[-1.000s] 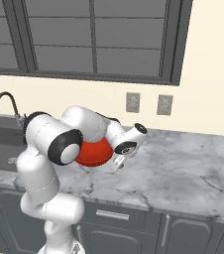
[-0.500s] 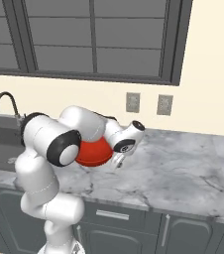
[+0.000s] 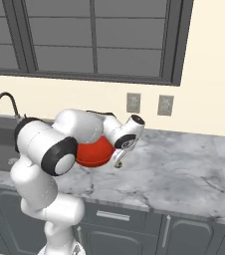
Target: Gather the eggs and milk located in the vicinity of the sink area and place them right next to the bowl.
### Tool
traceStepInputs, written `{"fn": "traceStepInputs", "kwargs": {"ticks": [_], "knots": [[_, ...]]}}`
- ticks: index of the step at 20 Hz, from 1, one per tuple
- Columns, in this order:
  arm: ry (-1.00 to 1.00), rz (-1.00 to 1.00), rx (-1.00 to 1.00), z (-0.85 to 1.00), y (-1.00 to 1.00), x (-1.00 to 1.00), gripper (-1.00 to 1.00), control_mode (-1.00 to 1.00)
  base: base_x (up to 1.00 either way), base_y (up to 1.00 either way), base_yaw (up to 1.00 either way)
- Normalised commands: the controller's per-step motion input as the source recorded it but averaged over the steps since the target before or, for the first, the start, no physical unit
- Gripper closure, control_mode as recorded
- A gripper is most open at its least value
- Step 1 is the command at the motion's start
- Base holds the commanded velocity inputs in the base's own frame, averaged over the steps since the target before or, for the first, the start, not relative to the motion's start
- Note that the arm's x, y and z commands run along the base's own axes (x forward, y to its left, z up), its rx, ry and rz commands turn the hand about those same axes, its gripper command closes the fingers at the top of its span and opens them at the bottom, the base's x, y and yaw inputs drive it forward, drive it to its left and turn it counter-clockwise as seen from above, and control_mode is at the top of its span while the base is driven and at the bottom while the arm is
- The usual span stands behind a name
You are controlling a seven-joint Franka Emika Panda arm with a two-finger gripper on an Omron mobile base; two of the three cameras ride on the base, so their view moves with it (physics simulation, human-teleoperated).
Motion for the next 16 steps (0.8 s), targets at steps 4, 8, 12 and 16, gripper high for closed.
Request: {"fn": "traceStepInputs", "kwargs": {"ticks": [4,8,12,16], "knots": [[-0.02,-0.08,-0.02,0.28,0.06,-0.15,-1.0,-1.0,0.0,0.0,0.0],[-0.07,-0.15,-0.06,0.35,0.39,-0.17,-1.0,-1.0,0.0,0.0,0.0],[-0.08,-0.21,-0.06,0.37,0.41,-0.2,-1.0,-1.0,0.0,0.0,0.0],[-0.09,-0.24,-0.07,0.36,0.55,-0.01,-1.0,-1.0,0.0,0.0,0.0]]}}
